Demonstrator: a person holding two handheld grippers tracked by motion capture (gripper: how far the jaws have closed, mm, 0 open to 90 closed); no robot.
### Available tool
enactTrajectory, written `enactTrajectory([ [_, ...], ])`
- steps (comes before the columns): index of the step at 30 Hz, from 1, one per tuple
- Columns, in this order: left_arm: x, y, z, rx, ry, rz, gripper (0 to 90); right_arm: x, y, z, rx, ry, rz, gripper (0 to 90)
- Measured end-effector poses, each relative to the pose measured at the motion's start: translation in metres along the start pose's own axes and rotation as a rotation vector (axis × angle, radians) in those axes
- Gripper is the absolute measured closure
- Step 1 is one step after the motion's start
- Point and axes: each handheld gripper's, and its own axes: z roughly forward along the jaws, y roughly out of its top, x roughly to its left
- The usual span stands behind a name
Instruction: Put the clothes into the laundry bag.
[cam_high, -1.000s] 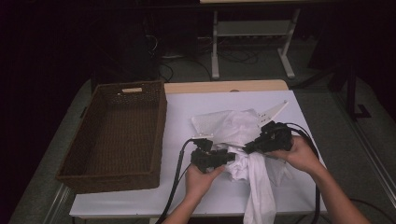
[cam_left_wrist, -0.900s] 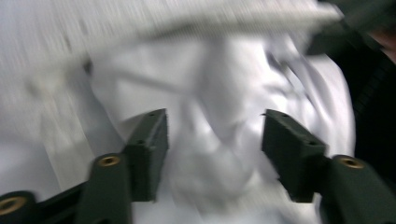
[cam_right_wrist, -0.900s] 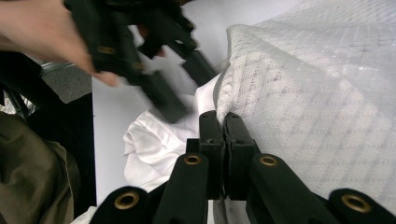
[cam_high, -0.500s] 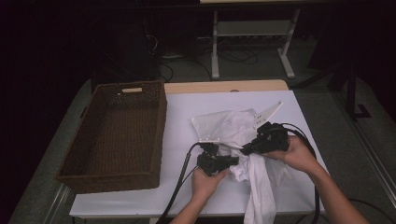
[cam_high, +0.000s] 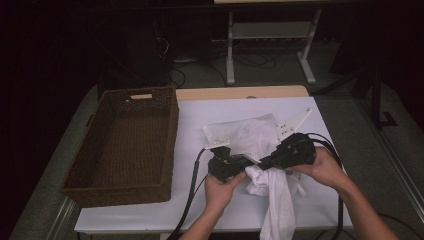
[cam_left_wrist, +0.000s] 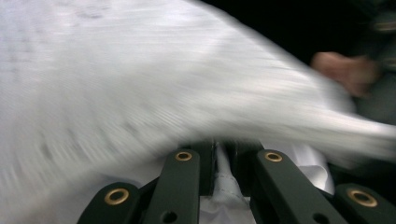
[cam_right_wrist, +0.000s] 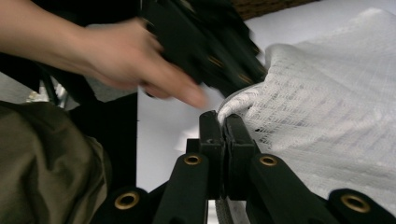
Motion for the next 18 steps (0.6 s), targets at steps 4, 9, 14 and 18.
enactTrajectory([
  [4, 0.019, -0.005, 0.018, 0.019, 0.053, -0.086, 80.6, -0.01, -0.005, 0.001, 0.01, -0.007, 0.035, 87.9],
  [9, 0.013, -0.001, 0.002, 0.096, 0.075, -0.038, 63.8, -0.02, -0.015, 0.002, 0.04, -0.041, 0.074, 87.7],
  [14, 0.008, -0.004, -0.029, 0.158, 0.033, -0.065, 43.4, -0.022, -0.016, 0.002, 0.037, -0.059, 0.086, 87.7],
  [18, -0.006, -0.012, -0.039, 0.216, -0.016, -0.055, 36.5, -0.026, -0.015, 0.001, 0.034, -0.073, 0.103, 87.7],
])
